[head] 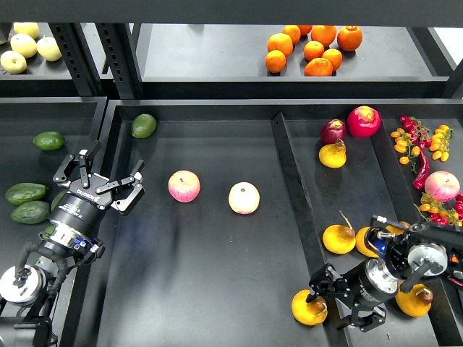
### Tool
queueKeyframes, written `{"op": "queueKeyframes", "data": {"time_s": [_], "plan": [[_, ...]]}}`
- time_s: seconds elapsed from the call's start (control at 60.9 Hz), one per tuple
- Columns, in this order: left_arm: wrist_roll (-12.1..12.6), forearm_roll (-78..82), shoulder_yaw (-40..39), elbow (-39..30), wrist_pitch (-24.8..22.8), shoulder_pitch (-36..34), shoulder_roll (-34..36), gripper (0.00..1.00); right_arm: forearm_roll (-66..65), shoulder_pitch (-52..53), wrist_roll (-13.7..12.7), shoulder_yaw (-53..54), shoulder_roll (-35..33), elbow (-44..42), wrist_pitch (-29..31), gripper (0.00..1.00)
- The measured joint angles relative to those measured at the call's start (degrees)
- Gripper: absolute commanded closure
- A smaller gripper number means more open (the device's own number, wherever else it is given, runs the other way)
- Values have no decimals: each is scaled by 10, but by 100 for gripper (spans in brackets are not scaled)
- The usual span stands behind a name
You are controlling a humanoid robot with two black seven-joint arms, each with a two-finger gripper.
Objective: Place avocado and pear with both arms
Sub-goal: 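Close the right gripper around the yellow pear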
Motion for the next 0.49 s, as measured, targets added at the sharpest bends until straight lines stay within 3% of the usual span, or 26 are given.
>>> {"op": "queueKeyframes", "data": {"time_s": [0.164, 0.361, 0.493], "plan": [[0, 0, 0, 0, 0, 3, 0, 1, 0, -2, 0, 0, 6, -16, 0, 61], [0, -3, 0, 0, 0, 6, 0, 1, 1, -2, 0, 0, 9, -18, 0, 70], [0, -4, 0, 0, 0, 6, 0, 1, 3, -2, 0, 1, 13, -20, 0, 83]]}}
